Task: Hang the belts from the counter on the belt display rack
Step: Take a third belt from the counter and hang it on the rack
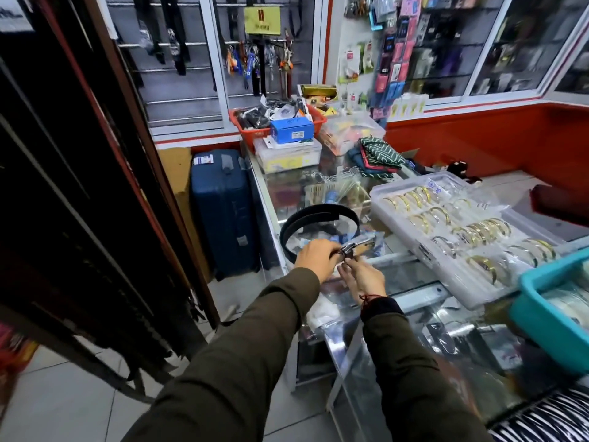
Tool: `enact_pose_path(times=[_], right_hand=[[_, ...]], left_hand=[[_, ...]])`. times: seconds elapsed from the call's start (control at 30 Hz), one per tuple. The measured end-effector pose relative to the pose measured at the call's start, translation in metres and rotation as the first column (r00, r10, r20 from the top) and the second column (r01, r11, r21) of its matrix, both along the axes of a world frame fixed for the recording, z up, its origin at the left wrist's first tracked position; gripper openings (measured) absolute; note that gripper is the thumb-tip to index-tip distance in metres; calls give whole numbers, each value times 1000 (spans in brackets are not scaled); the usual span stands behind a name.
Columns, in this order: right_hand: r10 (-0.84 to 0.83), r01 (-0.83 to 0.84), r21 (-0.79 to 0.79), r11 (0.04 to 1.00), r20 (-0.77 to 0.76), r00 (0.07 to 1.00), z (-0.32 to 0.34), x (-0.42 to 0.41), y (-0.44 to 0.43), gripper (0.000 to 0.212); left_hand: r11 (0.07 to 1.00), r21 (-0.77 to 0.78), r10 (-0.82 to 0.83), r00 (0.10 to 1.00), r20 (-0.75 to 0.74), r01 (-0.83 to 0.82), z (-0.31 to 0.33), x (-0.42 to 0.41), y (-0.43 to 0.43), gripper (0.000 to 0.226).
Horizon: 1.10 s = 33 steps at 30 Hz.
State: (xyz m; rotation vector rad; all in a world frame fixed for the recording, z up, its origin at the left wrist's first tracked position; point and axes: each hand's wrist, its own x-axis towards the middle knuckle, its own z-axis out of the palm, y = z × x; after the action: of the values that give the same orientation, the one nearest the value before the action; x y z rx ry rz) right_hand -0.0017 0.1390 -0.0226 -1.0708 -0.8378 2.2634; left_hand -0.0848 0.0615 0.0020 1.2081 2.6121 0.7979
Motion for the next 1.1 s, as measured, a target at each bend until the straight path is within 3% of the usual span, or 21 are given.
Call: enact_pose_path(times=[0.07, 0.17, 0.37, 0.53, 0.6, 0.67, 0.77, 0.9, 1.1], right_hand=[[23, -21, 18, 1000, -110, 994, 8, -4, -10, 18], [119, -103, 91, 990, -192, 974, 27, -13, -24, 32], [313, -261, 265, 928, -177, 933, 69, -33, -55, 51], [437, -344, 448, 825, -119, 892, 92, -58, -92, 55], [480, -349, 509, 787, -150, 864, 102, -68, -107, 41], [512, -340, 538, 771, -205, 834, 114, -76, -121, 30], [552, -315, 608, 729, -250, 795, 140, -90, -141, 25], [615, -296, 668, 683, -307, 726, 178, -108, -167, 26], [687, -268, 708, 654, -406, 603, 250, -133, -201, 26]], left_hand=[[993, 107, 50, 997, 52, -56, 6, -2, -10, 29], [946, 296, 112, 990, 88, -133, 17, -6, -30, 30], [774, 551, 299, 947, 113, -311, 37, -12, -77, 28], [765, 521, 444, 896, -1, -379, 57, -19, -126, 35], [744, 522, 540, 835, -104, -416, 71, -26, -146, 33], [720, 584, 533, 838, -117, -376, 86, -32, -163, 30], [617, 713, 457, 889, 18, -332, 111, -36, -189, 29], [453, 813, 466, 875, 132, -365, 144, -42, -216, 29], [215, 921, 448, 871, 203, -325, 211, -58, -246, 28]])
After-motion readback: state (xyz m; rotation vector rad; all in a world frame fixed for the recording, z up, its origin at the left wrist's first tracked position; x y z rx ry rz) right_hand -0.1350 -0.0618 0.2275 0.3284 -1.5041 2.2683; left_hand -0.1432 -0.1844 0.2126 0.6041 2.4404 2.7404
